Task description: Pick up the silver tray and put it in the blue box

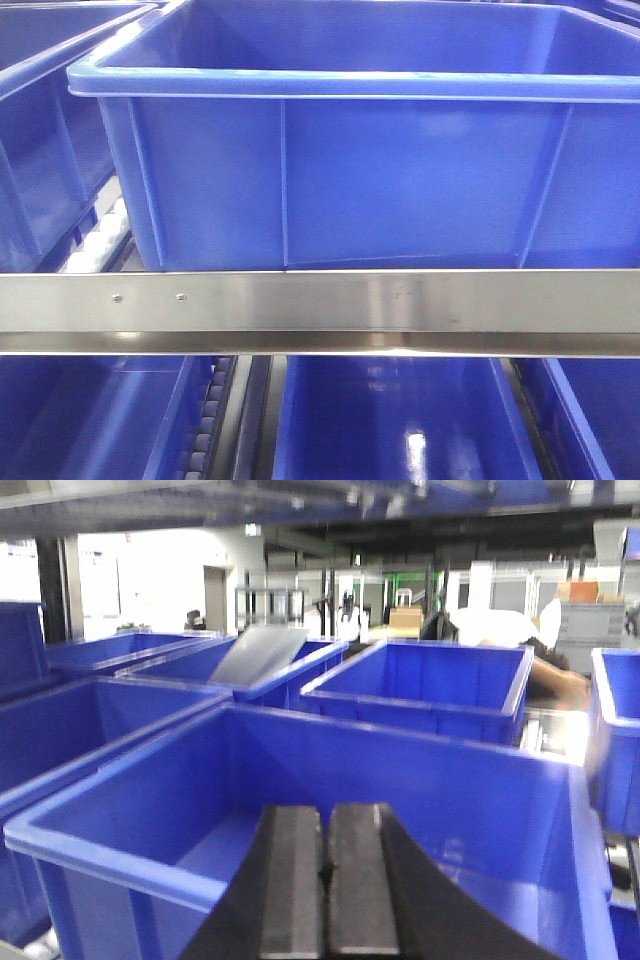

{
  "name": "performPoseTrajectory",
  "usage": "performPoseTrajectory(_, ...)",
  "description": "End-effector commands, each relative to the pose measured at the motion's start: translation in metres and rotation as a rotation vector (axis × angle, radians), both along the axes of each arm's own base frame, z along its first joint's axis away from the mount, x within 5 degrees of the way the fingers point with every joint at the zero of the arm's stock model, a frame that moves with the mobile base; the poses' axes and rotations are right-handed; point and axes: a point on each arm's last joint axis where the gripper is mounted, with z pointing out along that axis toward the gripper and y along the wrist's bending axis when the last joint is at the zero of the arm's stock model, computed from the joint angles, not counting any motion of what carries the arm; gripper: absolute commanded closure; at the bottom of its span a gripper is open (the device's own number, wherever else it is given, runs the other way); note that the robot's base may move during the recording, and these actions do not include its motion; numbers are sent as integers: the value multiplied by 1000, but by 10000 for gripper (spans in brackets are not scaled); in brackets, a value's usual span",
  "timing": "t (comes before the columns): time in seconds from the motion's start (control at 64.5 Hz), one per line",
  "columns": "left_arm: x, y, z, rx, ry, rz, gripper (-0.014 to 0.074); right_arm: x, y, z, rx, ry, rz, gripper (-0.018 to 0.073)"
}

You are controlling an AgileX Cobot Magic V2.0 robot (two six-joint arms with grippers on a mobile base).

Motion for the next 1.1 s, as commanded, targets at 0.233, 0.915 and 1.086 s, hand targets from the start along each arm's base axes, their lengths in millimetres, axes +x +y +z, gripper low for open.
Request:
performPoseTrajectory(0.233,-6,-1,13,-26,-81,-44,659,-3,2,10,-11,-53,25,510)
performPoseTrajectory(0.915,-6,-1,13,-27,-82,-45,659,13,-11,-67,-48,35,-303,510)
performPoseTrajectory(1.086,-6,-1,13,-27,-83,-47,659,13,-20,-85,-58,-72,-450,510)
